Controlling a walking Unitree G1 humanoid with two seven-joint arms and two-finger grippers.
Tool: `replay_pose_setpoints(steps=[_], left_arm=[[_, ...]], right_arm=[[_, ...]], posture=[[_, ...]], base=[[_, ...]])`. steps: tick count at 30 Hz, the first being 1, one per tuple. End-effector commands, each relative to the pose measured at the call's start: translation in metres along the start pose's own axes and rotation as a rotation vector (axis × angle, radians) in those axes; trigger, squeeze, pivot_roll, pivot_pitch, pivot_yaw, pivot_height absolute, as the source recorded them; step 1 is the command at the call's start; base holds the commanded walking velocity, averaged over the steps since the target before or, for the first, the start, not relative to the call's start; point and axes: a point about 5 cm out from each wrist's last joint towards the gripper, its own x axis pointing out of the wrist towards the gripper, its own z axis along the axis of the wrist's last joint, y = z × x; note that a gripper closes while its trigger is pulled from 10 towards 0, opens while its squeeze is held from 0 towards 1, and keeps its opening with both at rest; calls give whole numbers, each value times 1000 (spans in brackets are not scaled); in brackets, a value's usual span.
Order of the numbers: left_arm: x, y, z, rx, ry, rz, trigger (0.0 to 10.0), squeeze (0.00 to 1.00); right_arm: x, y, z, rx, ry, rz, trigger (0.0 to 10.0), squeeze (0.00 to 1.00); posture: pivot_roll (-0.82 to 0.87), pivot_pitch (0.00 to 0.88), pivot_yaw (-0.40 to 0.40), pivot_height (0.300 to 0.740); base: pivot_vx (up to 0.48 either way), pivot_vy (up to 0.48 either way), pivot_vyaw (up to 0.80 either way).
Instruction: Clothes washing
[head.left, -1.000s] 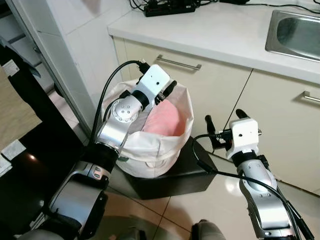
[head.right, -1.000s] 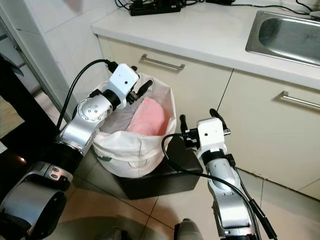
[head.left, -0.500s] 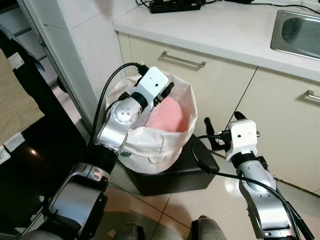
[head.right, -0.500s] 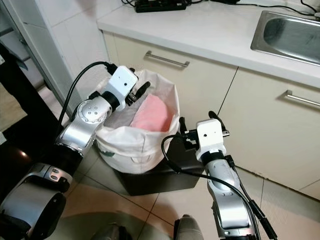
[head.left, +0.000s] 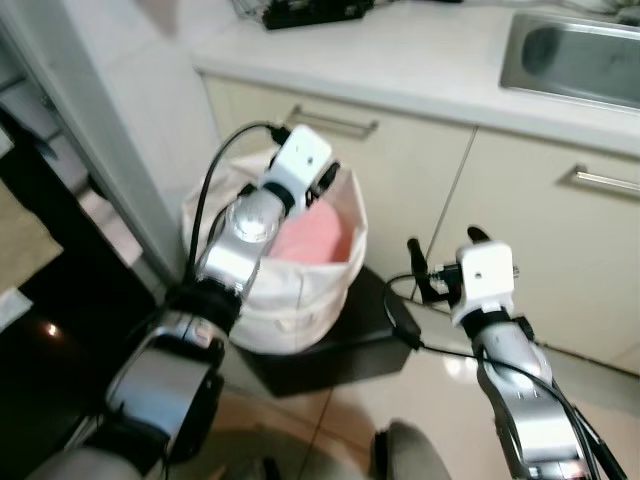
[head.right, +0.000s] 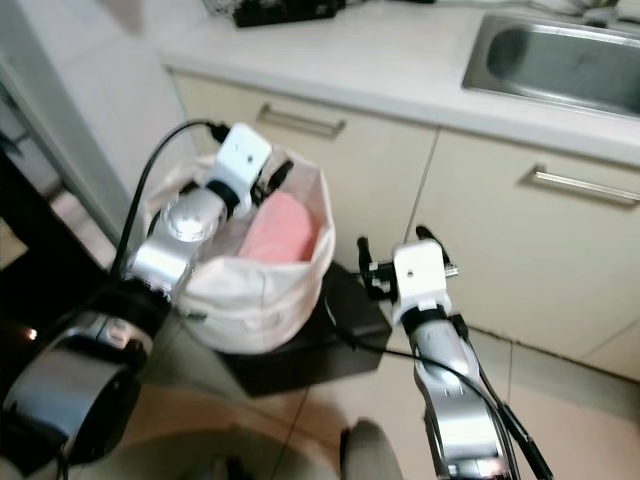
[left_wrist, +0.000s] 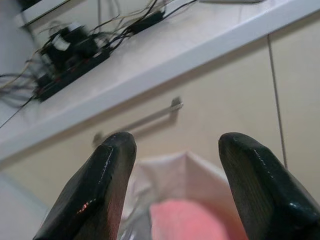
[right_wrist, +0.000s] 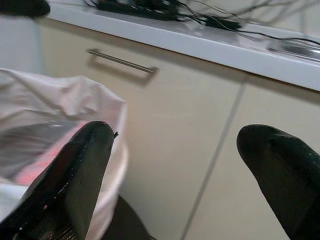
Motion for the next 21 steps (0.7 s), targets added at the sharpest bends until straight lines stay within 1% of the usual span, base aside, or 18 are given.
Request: replay_pose_setpoints(steps=[1,4,7,9,10,11,12,13,14,15,16,17,18,19,20,21], left_arm=[[4,8,0,6,44,48,10000,0],[6,10,-2,-7,79,79,10000,0],[7,12,-6,-22,130,117,10000,0],[7,16,-10,-8,169,150,10000,0],[6,19,-14,18,212,177,10000,0],[6,22,-18,29,253,178,10000,0],[6,22,-18,29,253,178,10000,0],[5,27,-21,31,296,172,10000,0],[5,31,-21,34,297,172,10000,0],[5,31,-21,34,297,172,10000,0],[3,41,-23,27,327,157,10000,0],[3,41,-23,27,327,157,10000,0],[1,46,-27,26,362,149,10000,0],[-2,50,-33,14,408,134,10000,0],[-3,49,-36,17,430,116,10000,0],[-3,47,-37,21,443,104,10000,0]], right_arm=[[-1,2,4,14,-17,10,10000,0],[-2,2,5,15,-17,10,10000,0],[-3,2,4,16,-14,9,10000,0],[-5,2,4,17,-10,9,10000,0],[-6,2,3,18,-8,11,10000,0],[-7,3,3,19,-6,12,10000,0],[-7,3,3,19,-6,12,10000,0],[-9,3,4,22,-4,15,10000,0],[-11,4,5,26,-3,20,10000,0],[-11,4,5,26,-3,20,10000,0],[-19,6,9,61,-16,56,10000,0],[-19,6,9,61,-16,56,10000,0],[-27,8,10,75,-24,86,10000,0],[-41,12,13,86,-30,131,10000,0],[-49,14,12,81,-18,146,10000,0],[-54,15,12,77,-9,153,10000,0]], posture=[[-235,95,66,687],[-238,98,69,687],[-242,101,72,687],[-245,103,74,687],[-246,108,75,687],[-248,111,75,687],[-248,111,75,687],[-254,121,78,687],[-256,125,78,687],[-256,125,78,687],[-268,141,81,687],[-268,141,81,687],[-283,164,87,687],[-297,183,92,687],[-312,202,98,687],[-312,202,98,687]], base=[[431,0,0],[431,0,0],[363,312,0],[296,379,0],[0,0,0],[0,0,0],[0,0,0],[0,0,0],[0,0,0],[0,0,0],[0,0,0],[0,0,0],[0,0,0],[0,0,0],[0,0,0],[0,0,0]])
